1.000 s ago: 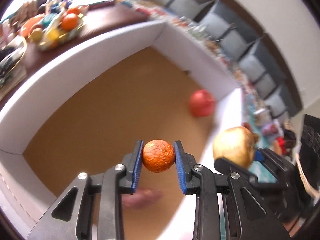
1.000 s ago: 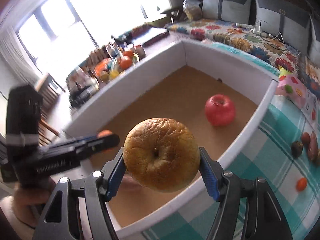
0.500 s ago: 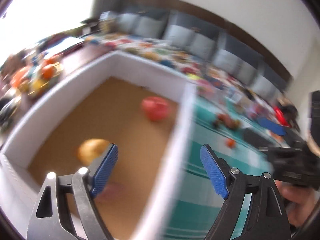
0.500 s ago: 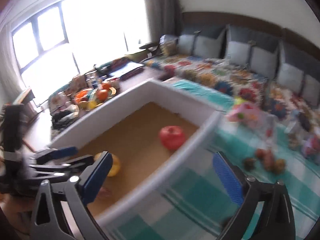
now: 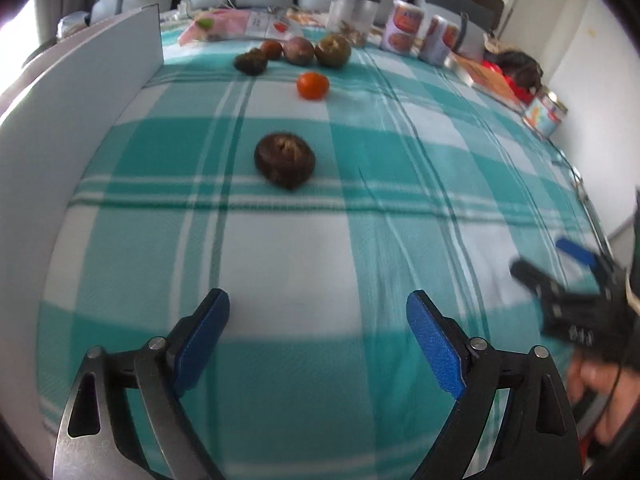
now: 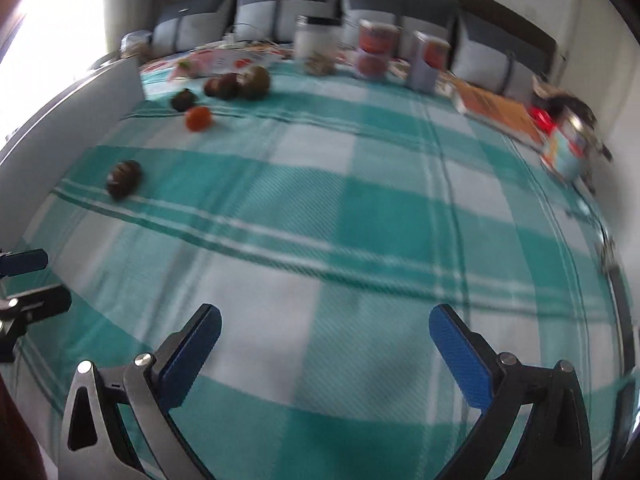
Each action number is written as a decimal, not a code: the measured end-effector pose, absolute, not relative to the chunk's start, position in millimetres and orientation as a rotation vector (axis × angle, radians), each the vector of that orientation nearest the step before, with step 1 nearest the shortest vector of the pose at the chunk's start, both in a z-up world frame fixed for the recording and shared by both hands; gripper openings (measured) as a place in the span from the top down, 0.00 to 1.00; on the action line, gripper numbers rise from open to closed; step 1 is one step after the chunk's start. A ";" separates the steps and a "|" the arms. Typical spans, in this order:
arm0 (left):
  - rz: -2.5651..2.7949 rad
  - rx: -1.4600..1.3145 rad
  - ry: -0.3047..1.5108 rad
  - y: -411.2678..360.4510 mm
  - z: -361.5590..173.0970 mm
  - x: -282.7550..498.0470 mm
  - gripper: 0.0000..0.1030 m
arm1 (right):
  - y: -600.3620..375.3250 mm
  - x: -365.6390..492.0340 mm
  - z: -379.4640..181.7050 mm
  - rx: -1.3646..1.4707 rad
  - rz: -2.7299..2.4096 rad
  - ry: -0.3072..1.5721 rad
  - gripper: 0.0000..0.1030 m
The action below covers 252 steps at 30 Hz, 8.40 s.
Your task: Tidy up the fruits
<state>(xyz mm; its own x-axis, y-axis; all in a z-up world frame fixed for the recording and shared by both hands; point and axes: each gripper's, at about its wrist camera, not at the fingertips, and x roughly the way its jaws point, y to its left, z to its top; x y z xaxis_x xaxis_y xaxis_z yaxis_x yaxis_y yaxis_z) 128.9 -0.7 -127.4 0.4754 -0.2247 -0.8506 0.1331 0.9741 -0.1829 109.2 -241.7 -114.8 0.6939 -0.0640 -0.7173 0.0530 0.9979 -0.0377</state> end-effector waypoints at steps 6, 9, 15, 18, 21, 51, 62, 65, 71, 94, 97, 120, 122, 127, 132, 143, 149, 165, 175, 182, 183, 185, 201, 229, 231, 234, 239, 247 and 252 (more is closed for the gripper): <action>-0.177 0.066 0.991 -17.9 -140.0 135.8 0.05 | -251.3 111.4 -134.0 0.034 -0.067 0.836 0.00; -0.166 0.065 0.986 -16.2 -142.0 137.3 0.03 | -253.1 109.9 -135.4 0.048 -0.061 0.841 0.00; -0.159 0.074 0.985 -18.5 -142.9 138.9 0.03 | -252.2 111.2 -136.3 0.043 -0.066 0.840 0.00; -0.159 0.075 0.984 -18.7 -142.8 139.0 0.03 | -252.2 111.3 -136.2 0.043 -0.065 0.841 0.00; -0.159 0.075 0.984 -18.7 -142.8 138.9 0.03 | -252.2 111.1 -136.0 0.042 -0.065 0.841 0.00; -0.155 0.079 0.980 -19.5 -143.2 138.2 0.02 | -253.1 111.2 -136.4 0.043 -0.064 0.841 0.00; -0.155 0.080 0.979 -19.8 -143.5 138.2 0.02 | -253.0 111.1 -136.3 0.045 -0.064 0.841 0.00; -0.155 0.080 0.979 -19.6 -143.5 138.4 0.02 | -253.0 111.1 -136.2 0.045 -0.064 0.841 0.00; -0.154 0.080 0.978 -19.7 -143.6 138.5 0.02 | -253.0 111.1 -136.2 0.045 -0.064 0.841 0.00; -0.291 -0.219 0.968 35.2 -130.0 141.1 0.04 | -253.4 111.2 -136.5 0.045 -0.064 0.841 0.00; -0.291 -0.103 0.966 18.5 -121.2 167.6 0.05 | -253.0 111.0 -136.2 0.045 -0.064 0.841 0.00; -0.182 -0.031 0.921 31.7 -134.8 130.0 0.58 | -237.4 227.7 -82.3 0.025 0.098 0.807 0.01; -0.184 -0.036 0.917 32.3 -135.1 130.3 0.58 | -226.1 277.8 -70.3 0.037 0.143 0.822 0.05; -0.192 -0.056 0.915 34.9 -135.7 131.7 0.58 | -203.7 383.6 -59.2 0.180 0.186 0.844 0.17; -0.186 -0.042 0.915 32.9 -136.5 131.1 0.58 | -192.6 432.1 -75.6 0.307 0.223 0.901 0.38; -0.202 -0.076 0.912 37.4 -135.5 130.2 0.58 | -203.2 312.6 -76.8 0.200 0.378 0.887 0.53; -0.244 -0.061 0.922 28.1 -132.7 111.4 0.57 | -212.5 154.9 -102.8 0.108 0.349 0.847 0.53; -0.274 -0.028 0.979 23.4 -130.5 106.6 0.60 | -231.5 94.9 -109.5 0.131 0.231 0.849 0.37; -0.365 -0.281 0.953 76.2 -39.7 85.2 0.60 | -214.5 93.7 -81.6 0.328 0.368 0.880 0.52; -0.083 -0.411 0.846 218.8 26.8 87.2 0.59 | -69.4 134.2 -1.0 0.310 0.699 0.833 0.52; -0.023 -0.425 0.857 240.3 21.8 89.7 0.59 | -47.9 140.0 6.3 0.284 0.726 0.829 0.52; 0.064 -0.452 0.889 272.5 7.2 94.4 0.59 | 0.4 151.1 19.2 0.196 0.769 0.824 0.52; 0.246 -0.384 0.893 290.8 -9.7 98.3 0.21 | 106.5 184.2 39.6 -0.047 0.618 0.685 0.07; -0.280 0.114 0.955 -70.3 -139.3 131.6 0.08 | -288.9 100.5 -136.6 0.086 -0.166 0.847 0.00; -0.279 0.114 0.954 -69.6 -139.4 131.1 0.08 | -286.3 98.3 -136.7 0.079 -0.171 0.845 0.00; -0.280 0.113 0.952 -69.6 -139.8 131.9 0.08 | -282.3 97.8 -136.4 0.060 -0.182 0.840 0.00; -0.280 0.114 0.952 -69.4 -139.8 131.9 0.07 | -282.5 98.0 -136.4 0.061 -0.179 0.839 0.00; -0.281 0.114 0.953 -69.3 -139.9 131.9 0.07 | -282.3 98.2 -135.9 0.057 -0.181 0.839 0.00; -0.281 0.114 0.953 -69.5 -140.0 132.0 0.07 | -282.3 98.1 -135.9 0.058 -0.180 0.839 0.00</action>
